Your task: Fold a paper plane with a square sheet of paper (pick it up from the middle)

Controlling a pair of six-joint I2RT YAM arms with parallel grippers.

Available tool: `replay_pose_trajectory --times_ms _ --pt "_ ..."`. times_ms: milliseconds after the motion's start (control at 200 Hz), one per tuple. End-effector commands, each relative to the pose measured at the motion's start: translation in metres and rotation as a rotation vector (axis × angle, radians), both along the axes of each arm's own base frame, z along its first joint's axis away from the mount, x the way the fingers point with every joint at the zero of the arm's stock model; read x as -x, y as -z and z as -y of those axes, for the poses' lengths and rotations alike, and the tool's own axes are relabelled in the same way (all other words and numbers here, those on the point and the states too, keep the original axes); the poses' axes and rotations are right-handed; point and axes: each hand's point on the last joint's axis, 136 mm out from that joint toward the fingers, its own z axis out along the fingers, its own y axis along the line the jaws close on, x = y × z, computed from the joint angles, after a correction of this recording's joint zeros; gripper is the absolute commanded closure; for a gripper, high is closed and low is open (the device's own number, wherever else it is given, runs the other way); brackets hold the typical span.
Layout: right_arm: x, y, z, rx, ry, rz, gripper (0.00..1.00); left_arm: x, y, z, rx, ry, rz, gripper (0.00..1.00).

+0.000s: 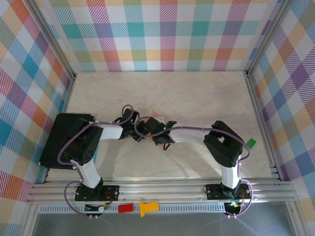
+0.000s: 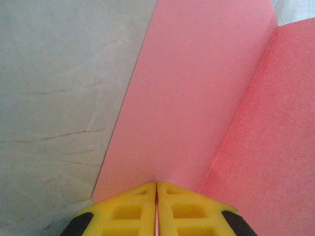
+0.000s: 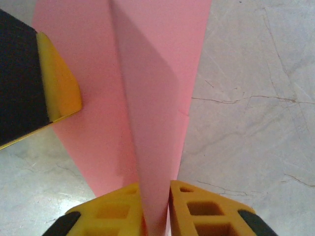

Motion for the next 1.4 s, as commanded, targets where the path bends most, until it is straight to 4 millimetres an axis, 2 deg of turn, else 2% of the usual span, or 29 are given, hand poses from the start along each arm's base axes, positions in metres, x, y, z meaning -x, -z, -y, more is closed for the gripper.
replay_pose_trajectory --times_ms 0,175,325,510,660,1075,1250,1395 --pt "0.003 0.0 -0.006 -0.005 -0.016 -0.013 0.84 0.009 0.006 0.0 -0.026 0.015 -0.038 0.91" --pt "0.006 0.005 -0.013 -0.037 -0.043 -0.035 0.87 0.007 0.002 0.0 -0.024 0.01 -0.029 0.91" --pt "0.012 0.012 -0.018 -0.061 -0.066 -0.068 0.89 0.003 -0.012 0.001 -0.016 -0.001 0.0 0.91" --pt "0.016 0.018 -0.02 -0.078 -0.075 -0.095 0.9 0.002 -0.025 -0.013 -0.052 -0.057 0.031 0.86" --pt "0.017 0.02 -0.021 -0.087 -0.081 -0.107 0.9 0.005 -0.024 -0.029 -0.081 -0.106 0.031 0.84" --pt "0.028 0.036 -0.025 -0.151 -0.13 -0.217 0.91 0.013 -0.023 -0.049 -0.119 -0.15 0.037 0.86" --pt "0.035 0.048 -0.014 -0.234 -0.134 -0.313 0.91 0.013 -0.027 -0.045 -0.089 -0.139 0.056 0.86" --pt "0.036 0.048 -0.004 -0.359 -0.164 -0.403 0.91 0.008 -0.039 -0.031 -0.015 -0.093 0.1 0.86"
